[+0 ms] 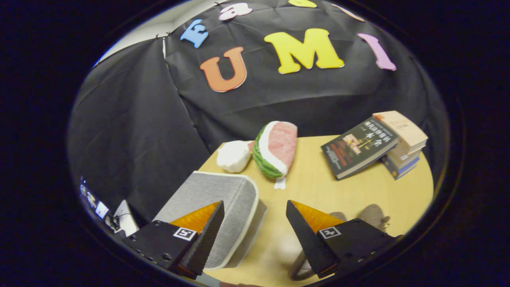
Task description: Open the storage box then place both shoes into the box .Put the left shoe in first, then the right shoe, with the right side of both shoes facing outward in a uniform manner.
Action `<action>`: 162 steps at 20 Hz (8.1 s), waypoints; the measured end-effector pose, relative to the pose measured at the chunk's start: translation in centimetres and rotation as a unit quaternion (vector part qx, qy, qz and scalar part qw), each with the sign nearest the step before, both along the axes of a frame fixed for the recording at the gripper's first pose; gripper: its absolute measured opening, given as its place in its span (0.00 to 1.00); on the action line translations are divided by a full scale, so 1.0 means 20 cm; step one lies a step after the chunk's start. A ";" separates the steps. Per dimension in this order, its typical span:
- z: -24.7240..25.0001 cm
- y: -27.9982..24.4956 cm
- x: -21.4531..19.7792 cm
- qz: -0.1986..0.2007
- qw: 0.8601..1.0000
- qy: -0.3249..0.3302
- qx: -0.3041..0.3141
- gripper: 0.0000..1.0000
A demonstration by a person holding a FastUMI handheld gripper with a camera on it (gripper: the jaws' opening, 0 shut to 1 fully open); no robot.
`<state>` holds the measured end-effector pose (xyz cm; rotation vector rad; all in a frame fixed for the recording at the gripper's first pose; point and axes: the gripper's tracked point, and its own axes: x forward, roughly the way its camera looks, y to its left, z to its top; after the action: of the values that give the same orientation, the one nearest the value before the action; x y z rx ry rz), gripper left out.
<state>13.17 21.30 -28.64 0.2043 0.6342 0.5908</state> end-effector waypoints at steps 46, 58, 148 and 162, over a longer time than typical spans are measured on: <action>0.73 1.35 -0.26 0.106 0.969 0.202 0.092 0.08; 0.79 1.53 -0.40 0.137 0.977 0.155 0.050 0.96; -0.55 0.83 -0.22 -0.088 0.923 0.353 -0.122 0.00; -0.78 0.80 -0.21 -0.105 0.917 0.340 -0.178 0.25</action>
<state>9.00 37.39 -44.17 0.1302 1.3636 0.1711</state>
